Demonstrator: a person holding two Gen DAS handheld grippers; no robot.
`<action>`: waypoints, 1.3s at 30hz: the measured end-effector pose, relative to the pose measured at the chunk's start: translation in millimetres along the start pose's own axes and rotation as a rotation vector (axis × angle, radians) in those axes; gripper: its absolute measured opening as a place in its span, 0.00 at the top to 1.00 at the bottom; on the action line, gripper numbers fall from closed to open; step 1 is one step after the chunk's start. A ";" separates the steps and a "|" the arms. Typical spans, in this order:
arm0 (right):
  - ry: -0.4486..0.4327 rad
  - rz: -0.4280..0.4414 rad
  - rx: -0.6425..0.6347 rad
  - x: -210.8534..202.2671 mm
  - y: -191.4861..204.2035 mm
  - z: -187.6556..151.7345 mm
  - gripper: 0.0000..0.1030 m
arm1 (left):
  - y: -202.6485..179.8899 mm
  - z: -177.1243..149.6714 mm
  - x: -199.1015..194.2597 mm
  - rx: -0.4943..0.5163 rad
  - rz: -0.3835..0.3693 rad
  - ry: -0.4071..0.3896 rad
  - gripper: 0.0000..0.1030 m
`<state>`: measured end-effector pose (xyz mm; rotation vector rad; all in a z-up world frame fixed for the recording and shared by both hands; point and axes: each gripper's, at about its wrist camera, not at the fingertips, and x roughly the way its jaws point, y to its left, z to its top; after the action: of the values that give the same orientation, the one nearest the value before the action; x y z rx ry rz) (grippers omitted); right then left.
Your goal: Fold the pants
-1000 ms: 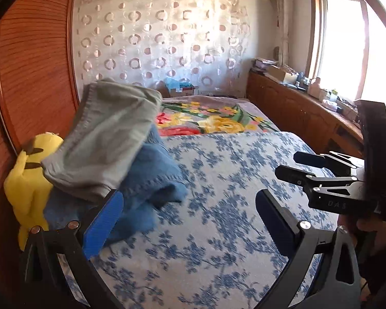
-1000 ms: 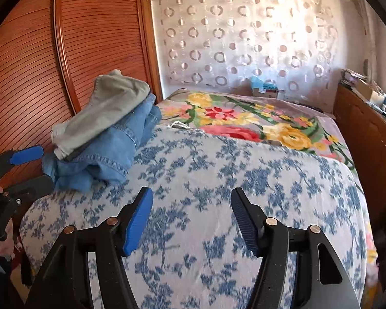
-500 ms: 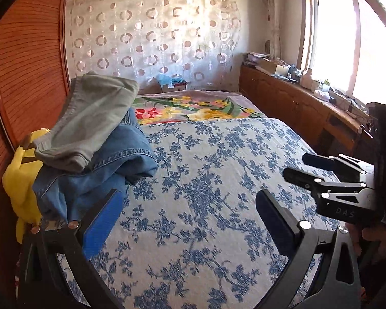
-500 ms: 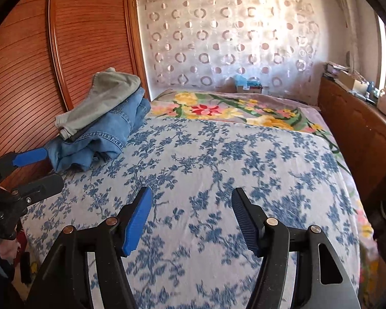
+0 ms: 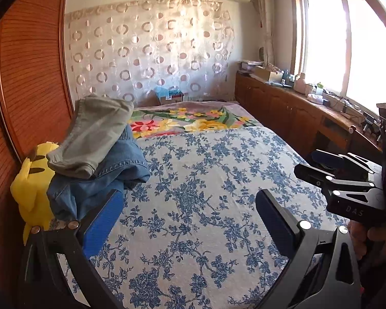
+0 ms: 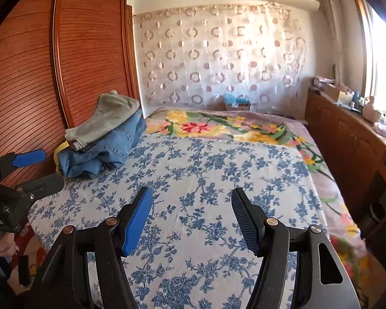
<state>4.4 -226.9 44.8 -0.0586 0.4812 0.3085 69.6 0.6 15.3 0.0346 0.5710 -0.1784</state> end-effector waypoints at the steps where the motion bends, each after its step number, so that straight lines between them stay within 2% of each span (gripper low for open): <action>1: -0.005 -0.004 0.004 -0.4 -0.5 -1.2 0.36 | -0.8 0.7 -1.8 0.000 -0.001 -0.005 0.00; 12: -0.086 -0.036 0.020 -27.6 5.6 -5.4 0.36 | -4.5 4.9 -33.5 -0.008 0.017 -0.081 0.00; 19: -0.130 -0.070 0.008 -30.1 11.5 -12.5 0.36 | 0.6 2.1 -41.4 -0.025 0.044 -0.113 0.00; 39: -0.127 -0.071 0.018 -25.4 11.4 -19.7 0.36 | 5.1 -0.5 -41.3 -0.028 0.053 -0.111 0.00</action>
<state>-29.2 -225.6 39.2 -0.0385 0.3547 0.2365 36.1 12.3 37.1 0.0124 0.4615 -0.1201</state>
